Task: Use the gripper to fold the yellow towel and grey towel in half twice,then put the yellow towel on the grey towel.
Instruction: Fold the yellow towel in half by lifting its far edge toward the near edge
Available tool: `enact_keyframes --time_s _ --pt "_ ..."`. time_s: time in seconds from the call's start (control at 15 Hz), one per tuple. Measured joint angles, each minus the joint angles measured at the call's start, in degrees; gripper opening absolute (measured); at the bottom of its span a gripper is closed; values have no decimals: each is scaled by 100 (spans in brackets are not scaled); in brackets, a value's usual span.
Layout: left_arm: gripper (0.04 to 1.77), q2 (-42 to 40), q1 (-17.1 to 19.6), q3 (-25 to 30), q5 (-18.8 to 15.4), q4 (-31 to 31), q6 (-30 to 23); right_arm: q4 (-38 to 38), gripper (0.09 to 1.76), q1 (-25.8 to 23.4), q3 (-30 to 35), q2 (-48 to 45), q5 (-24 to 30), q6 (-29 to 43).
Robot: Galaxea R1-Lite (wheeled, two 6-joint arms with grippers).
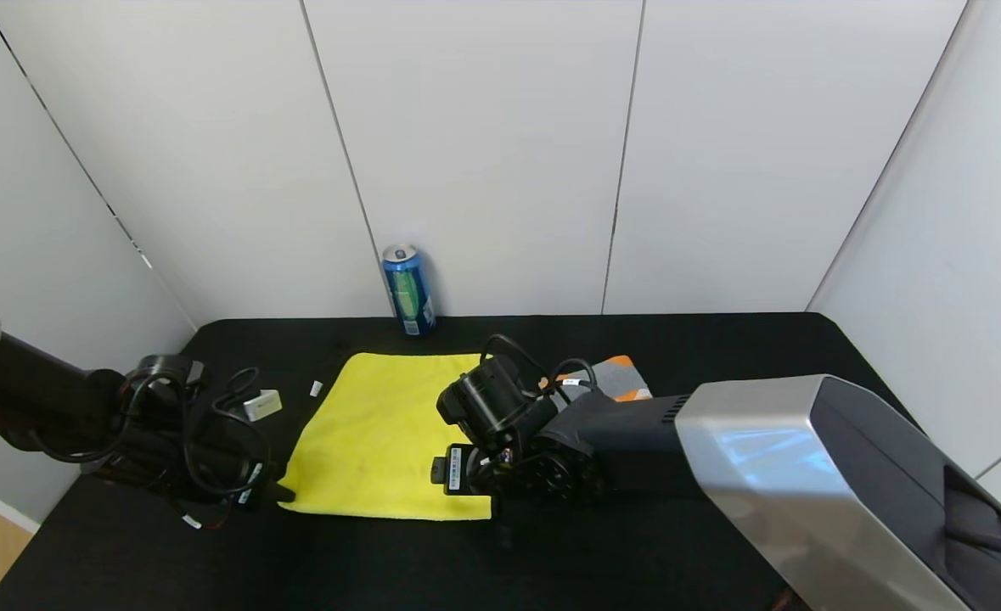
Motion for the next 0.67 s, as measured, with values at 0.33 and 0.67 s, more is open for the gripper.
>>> enact_keyframes --time_s 0.33,0.67 --pt "12 -55 -5 26 -49 -5 6 134 171 96 2 61 -2 99" --pt "12 -91 -5 41 -49 0 23 161 171 161 -2 85 2 104"
